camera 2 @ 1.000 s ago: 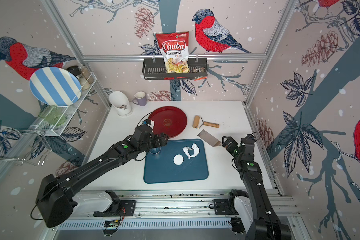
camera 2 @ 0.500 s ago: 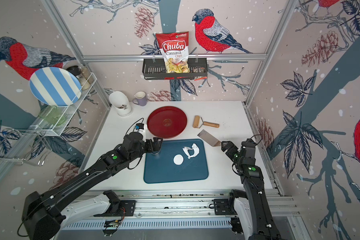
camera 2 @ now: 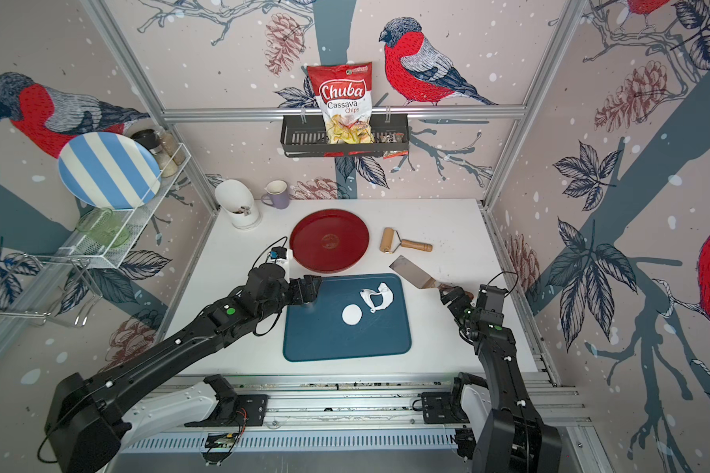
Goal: Roll out the dumpling wrappers from the dough
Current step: Pick up the spatula from the center of the board.
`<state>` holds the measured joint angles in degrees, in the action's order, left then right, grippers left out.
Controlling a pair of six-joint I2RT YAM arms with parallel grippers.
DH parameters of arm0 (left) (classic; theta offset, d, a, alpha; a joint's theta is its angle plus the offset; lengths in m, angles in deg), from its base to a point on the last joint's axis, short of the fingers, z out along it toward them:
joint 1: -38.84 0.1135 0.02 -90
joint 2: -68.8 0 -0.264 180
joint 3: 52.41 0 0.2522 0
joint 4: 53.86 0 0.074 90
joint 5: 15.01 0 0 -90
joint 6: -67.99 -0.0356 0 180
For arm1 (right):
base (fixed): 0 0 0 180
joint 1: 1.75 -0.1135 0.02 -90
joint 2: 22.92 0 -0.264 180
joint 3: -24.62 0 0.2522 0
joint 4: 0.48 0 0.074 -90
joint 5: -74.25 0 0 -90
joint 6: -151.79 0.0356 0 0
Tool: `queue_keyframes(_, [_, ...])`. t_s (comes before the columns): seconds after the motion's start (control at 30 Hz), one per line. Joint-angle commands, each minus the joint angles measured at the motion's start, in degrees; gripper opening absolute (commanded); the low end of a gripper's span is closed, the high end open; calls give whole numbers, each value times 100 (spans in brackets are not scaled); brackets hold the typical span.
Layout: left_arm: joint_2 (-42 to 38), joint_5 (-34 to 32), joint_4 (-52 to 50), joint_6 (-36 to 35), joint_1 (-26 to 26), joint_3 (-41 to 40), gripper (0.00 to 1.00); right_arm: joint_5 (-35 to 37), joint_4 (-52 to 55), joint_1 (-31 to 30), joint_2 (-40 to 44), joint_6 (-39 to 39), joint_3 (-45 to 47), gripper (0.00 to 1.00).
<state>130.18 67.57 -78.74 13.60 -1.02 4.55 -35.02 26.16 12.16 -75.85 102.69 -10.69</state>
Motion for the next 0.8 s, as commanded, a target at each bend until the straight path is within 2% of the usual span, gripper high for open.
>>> queue_keyframes(0.0, [120, 56, 268, -31, 13, 28, 95, -283, -642, 226, -297, -321, -51, 95])
queue_keyframes(0.37, [463, 147, 425, 46, 12, 84, 95, -514, -1663, 692, -798, -707, 9, 81])
queue_keyframes(0.6, [505, 157, 469, 85, 20, 48, 95, -827, -2060, 756, -1020, -715, -17, 69])
queue_keyframes(0.77, [452, 185, 540, 120, 13, -27, 95, -955, -2106, 763, -1003, -741, 8, 56])
